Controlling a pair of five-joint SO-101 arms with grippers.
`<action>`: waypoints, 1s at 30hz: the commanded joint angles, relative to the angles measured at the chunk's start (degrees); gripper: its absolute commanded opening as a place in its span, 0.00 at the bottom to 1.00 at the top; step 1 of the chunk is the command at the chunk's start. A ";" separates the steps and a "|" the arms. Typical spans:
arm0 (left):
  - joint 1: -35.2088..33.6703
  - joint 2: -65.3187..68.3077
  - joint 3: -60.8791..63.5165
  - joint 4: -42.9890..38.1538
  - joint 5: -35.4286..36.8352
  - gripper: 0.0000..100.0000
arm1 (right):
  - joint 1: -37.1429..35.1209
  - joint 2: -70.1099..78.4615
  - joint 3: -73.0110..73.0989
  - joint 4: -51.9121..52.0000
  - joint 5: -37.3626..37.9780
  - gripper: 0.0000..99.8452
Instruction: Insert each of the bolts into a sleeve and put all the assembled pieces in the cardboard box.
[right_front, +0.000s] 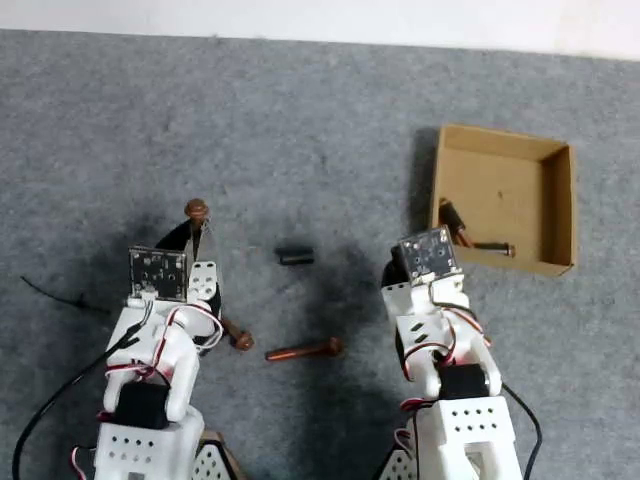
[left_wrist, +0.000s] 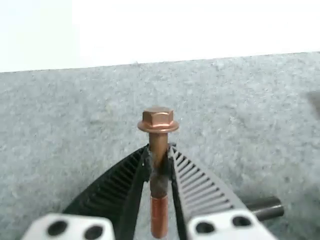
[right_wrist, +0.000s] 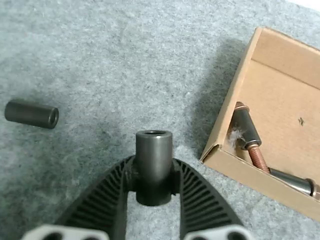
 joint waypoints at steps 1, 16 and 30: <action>-0.57 -0.92 0.22 -1.93 0.53 0.01 | 0.13 -1.27 1.01 -2.77 -0.62 0.01; 3.82 -0.92 0.92 -1.93 0.62 0.01 | -1.80 -1.27 7.08 -9.54 -0.70 0.01; 3.91 -0.92 1.63 -2.02 0.62 0.01 | -1.89 -1.27 7.25 -9.54 -0.62 0.01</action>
